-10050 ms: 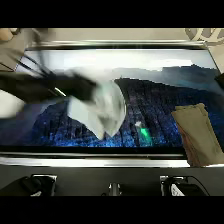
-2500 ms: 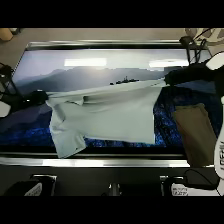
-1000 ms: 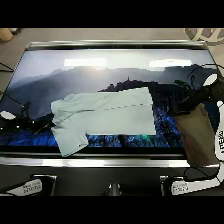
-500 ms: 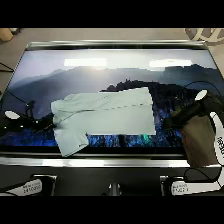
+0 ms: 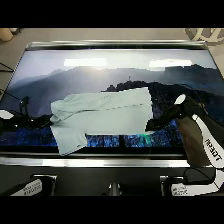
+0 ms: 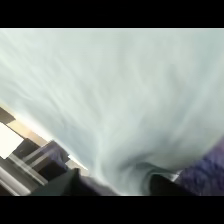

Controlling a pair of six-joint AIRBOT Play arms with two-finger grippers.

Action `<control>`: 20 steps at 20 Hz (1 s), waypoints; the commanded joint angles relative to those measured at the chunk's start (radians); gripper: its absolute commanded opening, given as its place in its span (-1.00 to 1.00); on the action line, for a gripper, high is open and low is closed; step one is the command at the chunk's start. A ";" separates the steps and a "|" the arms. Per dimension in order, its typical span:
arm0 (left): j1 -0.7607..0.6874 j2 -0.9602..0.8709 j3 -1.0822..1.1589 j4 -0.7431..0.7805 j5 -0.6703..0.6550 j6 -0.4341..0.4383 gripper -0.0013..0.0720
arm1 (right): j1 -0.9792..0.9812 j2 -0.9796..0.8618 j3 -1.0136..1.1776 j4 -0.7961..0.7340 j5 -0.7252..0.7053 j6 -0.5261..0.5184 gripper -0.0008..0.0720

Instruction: Fold the shirts.

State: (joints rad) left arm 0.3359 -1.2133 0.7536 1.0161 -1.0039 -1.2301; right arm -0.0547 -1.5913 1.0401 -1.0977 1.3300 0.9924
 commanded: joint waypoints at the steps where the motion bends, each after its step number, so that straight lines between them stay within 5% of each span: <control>1: 0.000 0.033 0.013 -0.027 -0.023 0.000 -0.88 | 0.064 -0.013 -0.002 -0.003 -0.064 0.010 -0.59; 2: 0.000 0.043 0.037 -0.030 -0.047 0.001 -0.88 | 0.064 -0.003 0.010 -0.005 -0.071 0.013 -0.93; 7: 0.000 0.270 0.393 -0.034 -0.061 -0.008 -0.88 | 0.045 0.253 0.380 -0.320 -0.055 -0.059 -0.93; 10: 0.000 0.460 0.752 -0.033 0.067 -0.070 -0.88 | 0.045 0.491 0.746 -0.494 -0.148 -0.073 -0.93; 14: 0.000 0.637 0.970 -0.033 0.290 -0.185 -0.88 | 0.045 0.750 0.932 -0.504 -0.327 -0.073 -0.93; 20: 0.000 0.697 0.975 0.155 0.160 -0.252 -0.88 | 0.045 0.837 0.932 -0.509 -0.128 -0.040 -0.93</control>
State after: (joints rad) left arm 0.3359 -0.5426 1.7042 1.0843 -0.7868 -1.4277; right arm -0.0097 -0.7998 1.9503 -1.5902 1.1282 0.9390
